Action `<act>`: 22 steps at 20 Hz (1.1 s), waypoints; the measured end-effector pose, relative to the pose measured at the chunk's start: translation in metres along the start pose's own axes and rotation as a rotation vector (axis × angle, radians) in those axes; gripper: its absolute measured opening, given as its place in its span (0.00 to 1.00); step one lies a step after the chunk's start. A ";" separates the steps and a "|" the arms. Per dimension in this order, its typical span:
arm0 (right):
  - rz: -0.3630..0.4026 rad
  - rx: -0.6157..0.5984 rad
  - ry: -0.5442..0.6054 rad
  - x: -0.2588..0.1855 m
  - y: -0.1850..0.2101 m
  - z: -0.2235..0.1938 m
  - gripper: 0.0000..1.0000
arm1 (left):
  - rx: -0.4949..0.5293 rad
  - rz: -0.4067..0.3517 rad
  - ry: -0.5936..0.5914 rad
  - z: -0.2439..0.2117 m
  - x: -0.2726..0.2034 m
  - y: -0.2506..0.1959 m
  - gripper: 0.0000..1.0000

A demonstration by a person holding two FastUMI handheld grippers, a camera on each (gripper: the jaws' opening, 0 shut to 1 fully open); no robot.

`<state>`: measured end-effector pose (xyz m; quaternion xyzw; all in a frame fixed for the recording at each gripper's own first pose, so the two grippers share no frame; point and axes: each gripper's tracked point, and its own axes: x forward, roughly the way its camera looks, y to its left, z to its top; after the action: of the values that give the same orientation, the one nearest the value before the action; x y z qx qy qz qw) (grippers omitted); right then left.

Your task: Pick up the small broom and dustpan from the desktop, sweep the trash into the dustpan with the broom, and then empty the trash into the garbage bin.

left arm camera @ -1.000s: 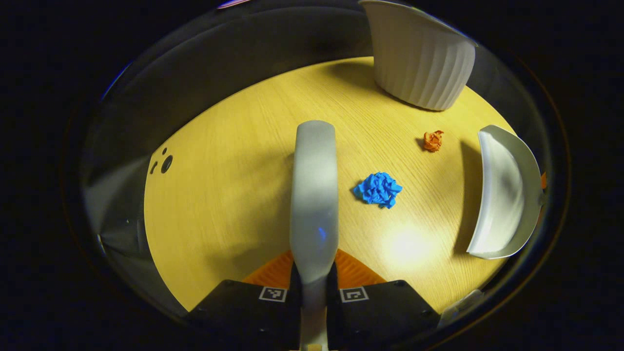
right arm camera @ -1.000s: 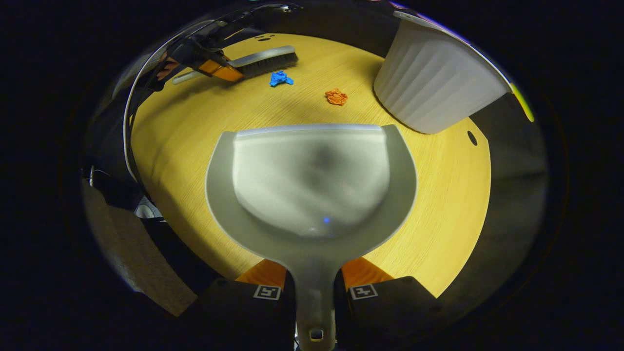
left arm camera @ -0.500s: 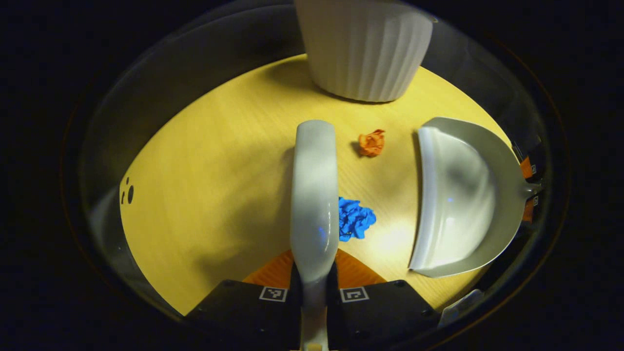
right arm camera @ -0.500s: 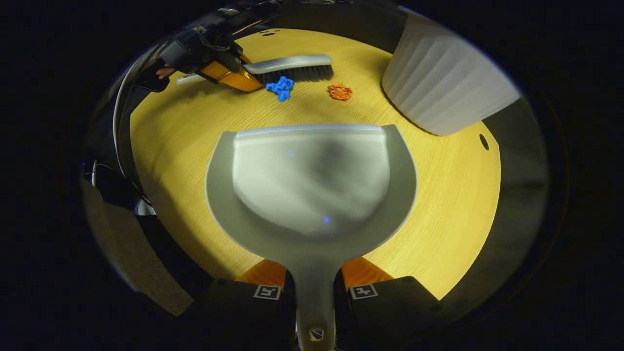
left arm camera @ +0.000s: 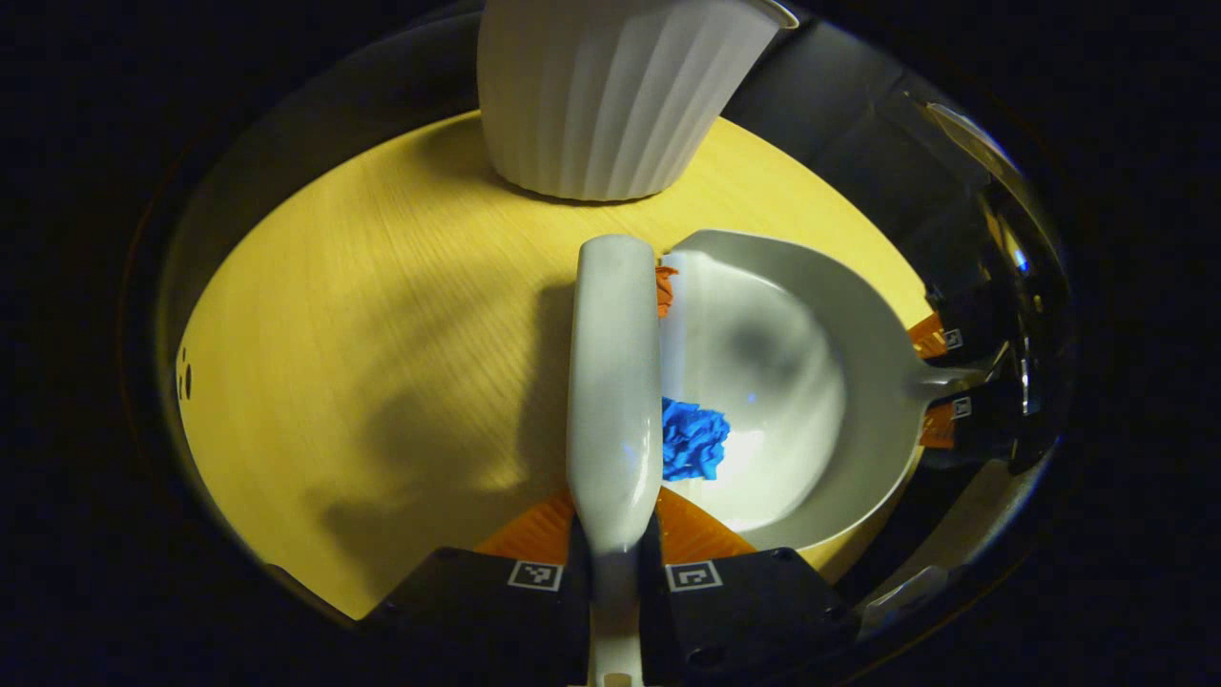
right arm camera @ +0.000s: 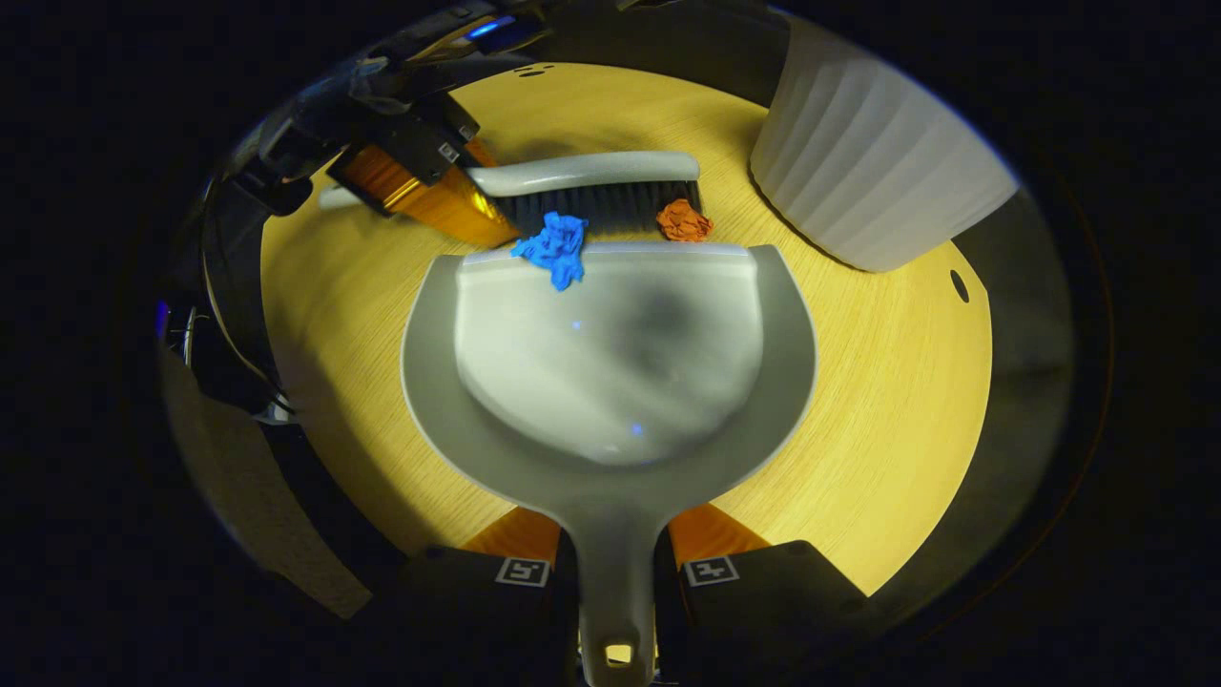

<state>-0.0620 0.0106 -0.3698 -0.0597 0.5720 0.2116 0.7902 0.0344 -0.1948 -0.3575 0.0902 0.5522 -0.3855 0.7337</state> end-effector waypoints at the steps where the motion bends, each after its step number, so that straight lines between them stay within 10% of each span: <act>1: 0.002 0.002 -0.010 0.000 0.000 0.001 0.36 | -0.013 -0.020 -0.004 0.000 -0.001 -0.003 0.25; 9: -0.006 0.010 -0.070 0.005 -0.001 -0.001 0.36 | 0.032 -0.061 -0.018 -0.006 -0.019 -0.010 0.25; 22: -0.181 0.315 -0.152 -0.137 0.010 0.001 0.36 | -0.317 0.284 -0.217 -0.044 -0.090 0.049 0.25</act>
<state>-0.0998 -0.0167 -0.2401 0.0297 0.5290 0.0514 0.8465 0.0259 -0.0944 -0.3089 0.0087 0.5056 -0.1944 0.8405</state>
